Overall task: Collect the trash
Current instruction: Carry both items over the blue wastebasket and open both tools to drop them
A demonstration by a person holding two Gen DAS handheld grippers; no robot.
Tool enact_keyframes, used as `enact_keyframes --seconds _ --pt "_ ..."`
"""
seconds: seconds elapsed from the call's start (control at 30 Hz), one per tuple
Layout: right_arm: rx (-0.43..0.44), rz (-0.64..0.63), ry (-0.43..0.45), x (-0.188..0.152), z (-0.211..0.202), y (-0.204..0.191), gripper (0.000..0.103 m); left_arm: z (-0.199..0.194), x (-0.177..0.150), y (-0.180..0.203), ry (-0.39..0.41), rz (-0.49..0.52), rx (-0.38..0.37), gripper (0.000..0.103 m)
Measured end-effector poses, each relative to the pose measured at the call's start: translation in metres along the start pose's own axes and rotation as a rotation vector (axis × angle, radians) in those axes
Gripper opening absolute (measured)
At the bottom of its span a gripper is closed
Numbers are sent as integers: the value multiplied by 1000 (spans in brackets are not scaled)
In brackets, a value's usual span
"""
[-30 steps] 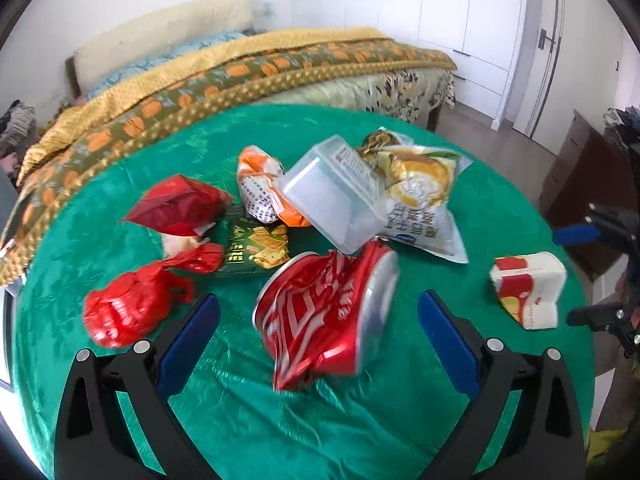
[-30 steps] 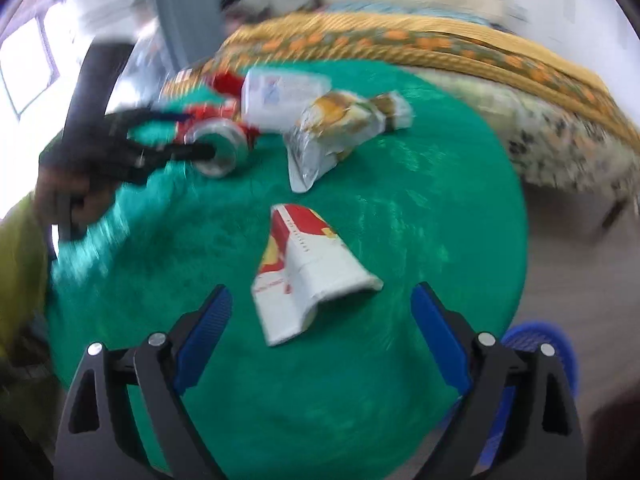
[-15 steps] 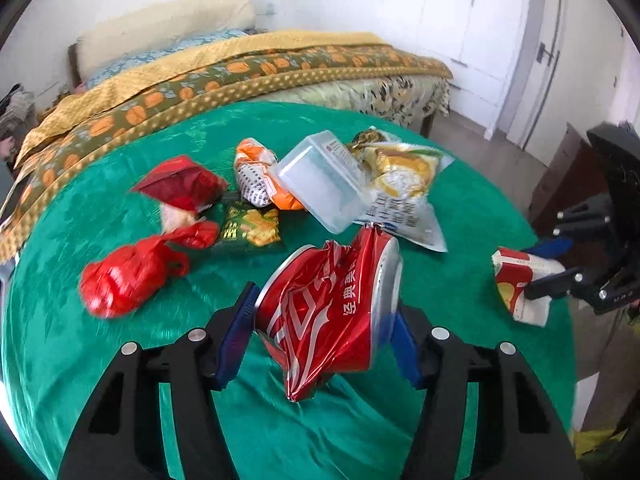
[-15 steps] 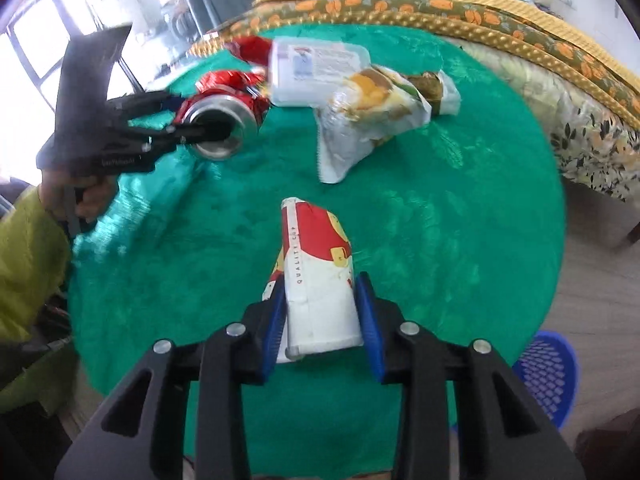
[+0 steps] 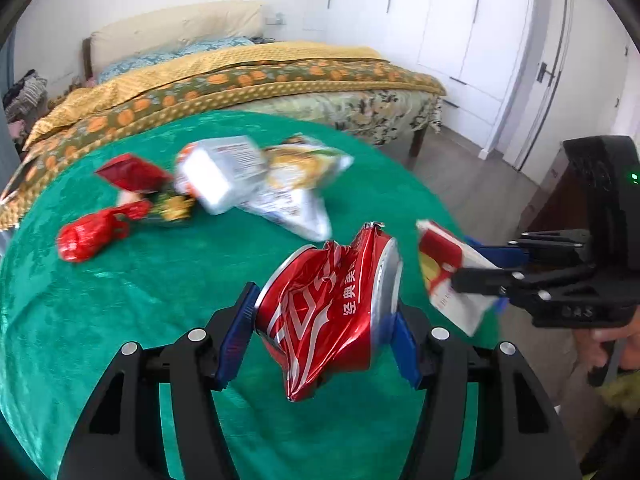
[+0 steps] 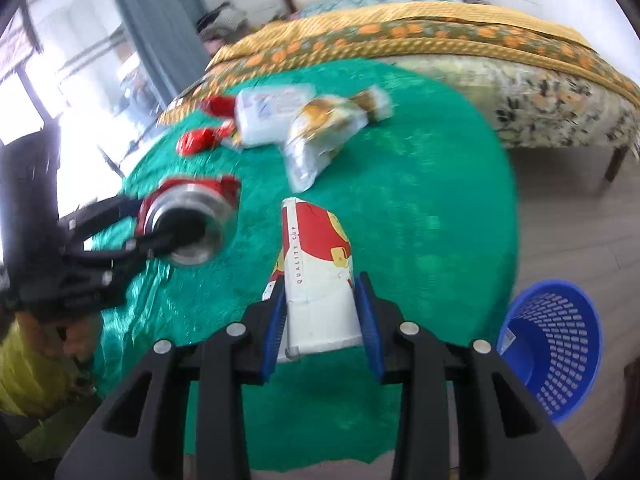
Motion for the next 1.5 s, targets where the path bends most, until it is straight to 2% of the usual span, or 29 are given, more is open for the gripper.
enact_keyframes --seconds 0.17,0.27,0.37,0.57,0.7,0.8,1.0,1.07,1.1,1.17,1.3,1.37,1.5 --pt "-107 88 76 3 -43 60 33 7 12 61 -19 32 -82 60" --pt "-218 113 92 -5 -68 109 33 17 15 108 -40 82 -121 60" --pt "-315 119 77 -19 -87 151 33 33 16 148 -67 109 -159 60" --pt "-420 223 14 -67 -100 239 33 82 14 221 -130 125 -196 61" --pt "-453 302 3 -104 -102 284 33 132 7 251 -191 95 -197 61" --pt "-436 381 -17 -130 -97 311 33 165 2 266 -229 82 -195 61" --pt "-420 443 -24 -139 -95 339 34 221 -9 291 -277 79 -186 62" --pt "-405 476 -21 -141 -90 347 41 237 -13 297 -285 91 -189 64" --pt "-398 488 -14 -141 -88 350 43 243 -13 298 -287 94 -193 77" --pt "-387 511 -6 -142 -86 356 57 253 -11 298 -285 92 -179 91" --pt "-389 553 44 -136 -99 360 72 244 3 295 -240 71 -185 93" --pt "-421 552 78 -130 -111 361 86 228 14 294 -187 62 -189 95" --pt "-510 501 178 -110 -143 354 92 180 38 290 -20 76 -186 98"
Point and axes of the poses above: each gripper's, at about its wrist camera, not at the fingertips, and z roughly the way its jaws point, y to its right, x to its top, the point moved 10 cm from there along z, roughly the way its jaws point, and after that the axes turned 8 degrees about -z, right-handed, at the moved point
